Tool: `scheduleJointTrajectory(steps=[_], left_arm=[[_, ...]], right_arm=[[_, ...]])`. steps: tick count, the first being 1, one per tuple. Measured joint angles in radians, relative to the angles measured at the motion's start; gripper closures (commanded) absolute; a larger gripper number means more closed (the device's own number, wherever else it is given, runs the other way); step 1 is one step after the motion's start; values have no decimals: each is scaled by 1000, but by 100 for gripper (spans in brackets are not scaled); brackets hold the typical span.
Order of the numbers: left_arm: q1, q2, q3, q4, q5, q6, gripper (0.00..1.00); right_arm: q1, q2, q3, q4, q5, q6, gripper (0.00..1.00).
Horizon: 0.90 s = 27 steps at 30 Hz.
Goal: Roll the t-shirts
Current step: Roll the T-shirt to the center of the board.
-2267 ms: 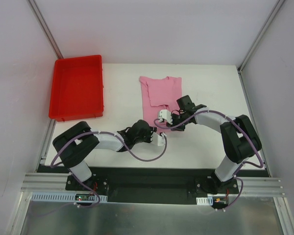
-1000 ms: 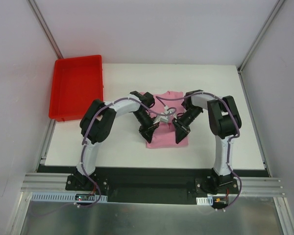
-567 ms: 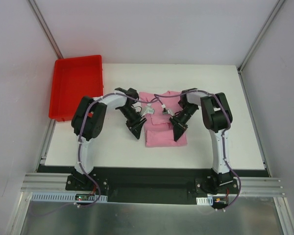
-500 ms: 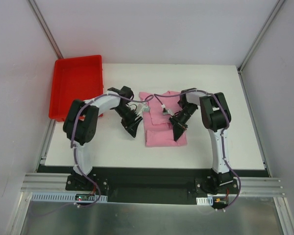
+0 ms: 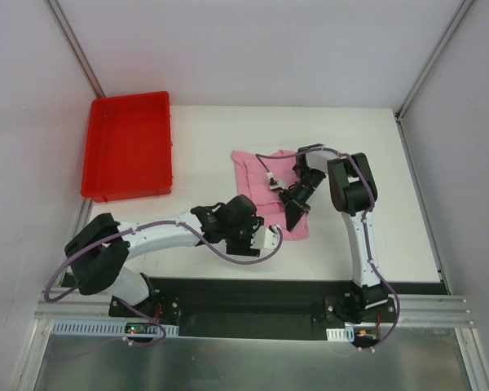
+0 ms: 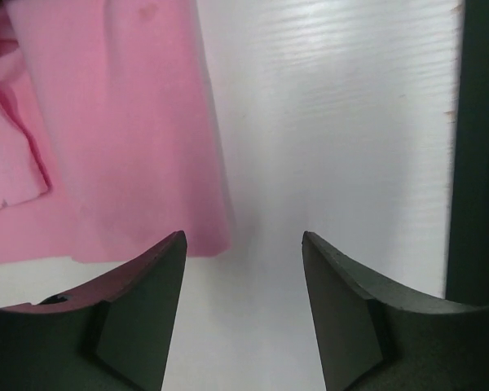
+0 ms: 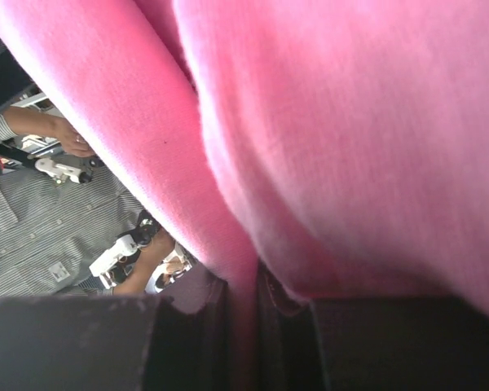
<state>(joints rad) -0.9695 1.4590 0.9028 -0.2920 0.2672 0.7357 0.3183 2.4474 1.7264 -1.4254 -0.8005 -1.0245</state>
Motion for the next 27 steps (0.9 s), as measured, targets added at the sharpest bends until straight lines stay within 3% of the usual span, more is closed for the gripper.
scheduleJointTrajectory(steps=[13,16,18,20,21,23,25,27], left_arm=[[-84,145,-144,453,-331,146,42],[-92,166,-166,523,-366,181,47],[-93,190,-167,565,-393,202,58],[-98,219,-167,603,-417,221,73],[-98,230,-167,612,-422,227,86],[-98,245,-166,612,-425,236,98],[-98,251,-161,595,-423,242,100],[-98,252,-145,569,-408,235,100]], right_arm=[[0,58,91,-40,-35,-5,92],[0,74,115,-51,-45,-9,91],[0,80,124,-56,-50,-11,89],[0,81,125,-57,-51,-13,76],[0,81,125,-57,-52,-14,70],[0,81,124,-66,-63,-16,30],[-5,63,114,-79,-126,-24,4],[-4,6,89,-77,-146,-18,4]])
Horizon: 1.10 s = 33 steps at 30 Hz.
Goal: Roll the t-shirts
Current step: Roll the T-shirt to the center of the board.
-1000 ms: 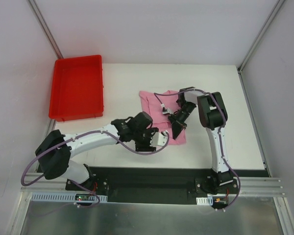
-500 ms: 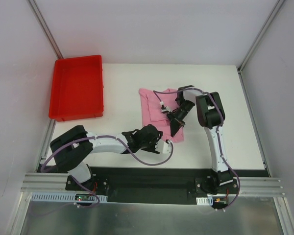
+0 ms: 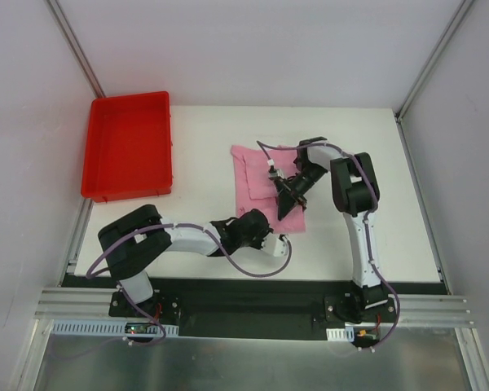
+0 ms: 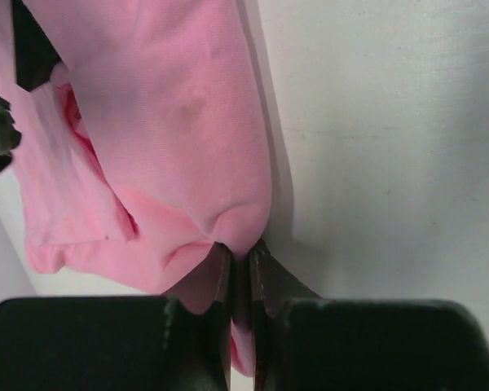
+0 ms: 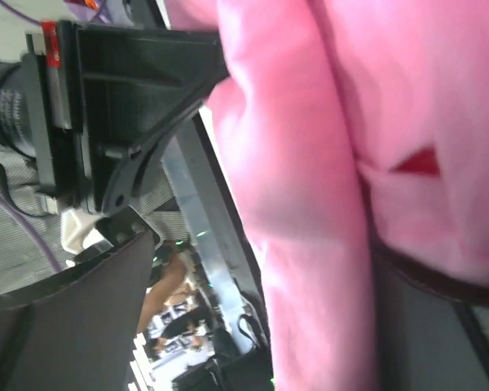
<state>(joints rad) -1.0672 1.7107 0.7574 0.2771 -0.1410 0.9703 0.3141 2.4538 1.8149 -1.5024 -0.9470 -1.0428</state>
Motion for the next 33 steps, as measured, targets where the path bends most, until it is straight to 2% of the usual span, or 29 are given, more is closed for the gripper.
scheduleJointTrajectory(steps=[5,8,11,13,15,17,19,26,33], left_arm=[[47,2,97,-158,122,-80,100],[117,13,198,-304,283,-154,100],[180,42,277,-414,423,-204,100],[220,79,344,-493,515,-231,100],[248,119,406,-557,595,-256,100],[267,151,454,-604,663,-278,100],[279,168,476,-635,706,-291,100],[310,208,529,-727,830,-331,100],[341,244,579,-778,895,-354,100]], right_arm=[[-61,-68,-51,35,-6,-66,4],[-178,-224,-131,153,17,-85,4],[-299,-569,-379,441,100,-27,4],[-339,-932,-680,768,197,-39,4],[-283,-1289,-938,967,276,-79,4],[-176,-1506,-1054,1052,289,-135,4],[-114,-1545,-1076,1061,283,-188,4],[68,-1532,-1215,1088,335,-280,4],[153,-1434,-1226,1139,347,-326,4]])
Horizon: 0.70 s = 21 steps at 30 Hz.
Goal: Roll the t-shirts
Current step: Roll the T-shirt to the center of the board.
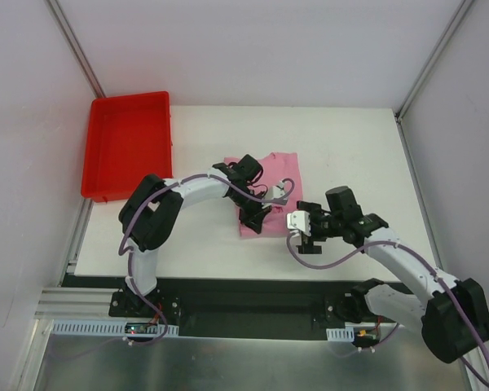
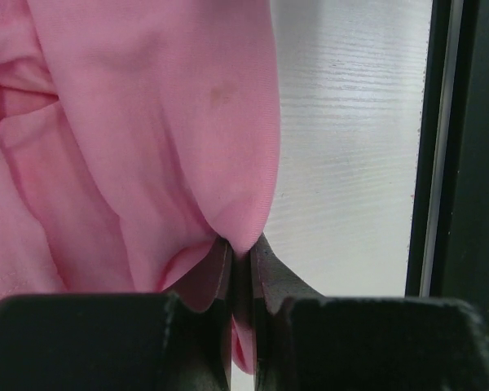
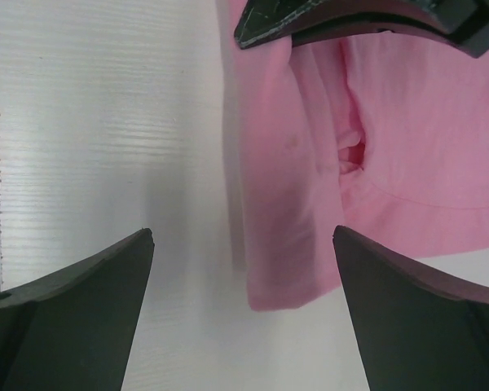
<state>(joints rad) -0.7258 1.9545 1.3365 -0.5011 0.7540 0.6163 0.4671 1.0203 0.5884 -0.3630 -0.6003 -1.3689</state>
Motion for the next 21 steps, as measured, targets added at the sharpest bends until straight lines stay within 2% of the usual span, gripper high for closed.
scheduleJointTrajectory(steps=[10,12,13,16,17,21], left_arm=[[14,14,24,-34,32,1,100],[21,22,30,-40,40,1,100],[21,23,31,-40,43,1,100],[32,27,35,-48,54,1,100],[34,28,37,-52,57,1,100],[52,36,50,-65,79,-1,97]], right_arm=[[29,227,0,168,55,-27,1],[31,261,0,199,68,-29,5],[31,271,0,210,71,-32,9],[33,293,0,240,81,-42,28],[34,299,0,248,84,-47,39],[36,336,1,258,100,-72,59]])
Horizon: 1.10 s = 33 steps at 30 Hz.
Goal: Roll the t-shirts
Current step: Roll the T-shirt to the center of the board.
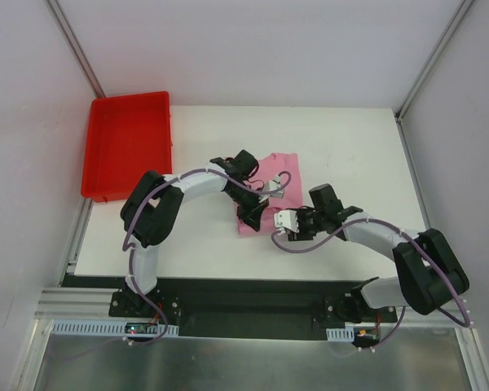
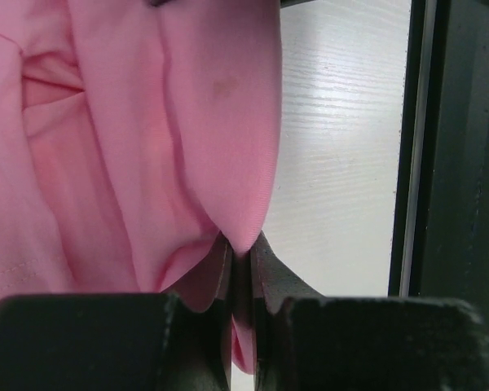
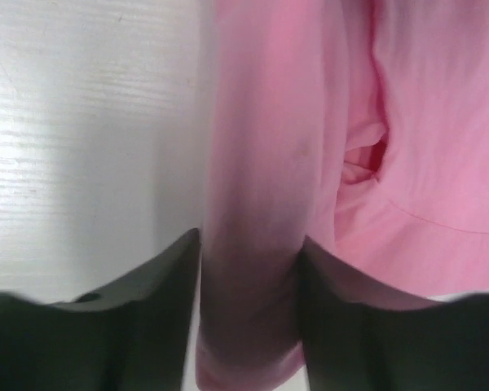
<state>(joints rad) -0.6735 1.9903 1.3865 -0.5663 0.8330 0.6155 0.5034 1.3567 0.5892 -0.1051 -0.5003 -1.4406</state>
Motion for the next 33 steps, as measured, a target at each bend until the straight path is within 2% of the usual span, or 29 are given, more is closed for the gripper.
scheduleJointTrajectory(steps=[1,2,4,5,10,11,13,16,20,23,27,33], left_arm=[[3,2,3,0,5,-2,89],[8,3,5,-1,7,-3,84],[18,4,8,-2,8,-11,68],[23,4,12,-5,7,-19,65],[82,-9,18,6,-28,-106,57],[100,-28,10,24,-45,-130,52],[132,-89,-26,62,-111,-170,51],[175,-236,-90,103,-221,-213,50],[177,-386,-168,165,-339,-230,48],[156,-435,-238,204,-411,-228,48],[102,-440,-320,246,-498,-179,48],[-63,-520,-531,447,-616,-10,47]], right_arm=[[1,15,3,-3,3,-10,65],[2,33,11,-11,6,-19,79],[2,70,44,-34,7,-39,86],[2,89,73,-56,7,-42,90],[-22,209,281,-279,-26,-71,93],[-33,253,348,-349,-40,-73,92],[-61,349,492,-475,-71,-78,92],[-118,555,816,-721,-120,-84,92],[-169,766,1110,-953,-162,-95,91],[-186,855,1208,-1047,-174,-100,91],[-182,883,1220,-1125,-177,-110,91],[-166,958,1348,-1192,-174,-151,92]])
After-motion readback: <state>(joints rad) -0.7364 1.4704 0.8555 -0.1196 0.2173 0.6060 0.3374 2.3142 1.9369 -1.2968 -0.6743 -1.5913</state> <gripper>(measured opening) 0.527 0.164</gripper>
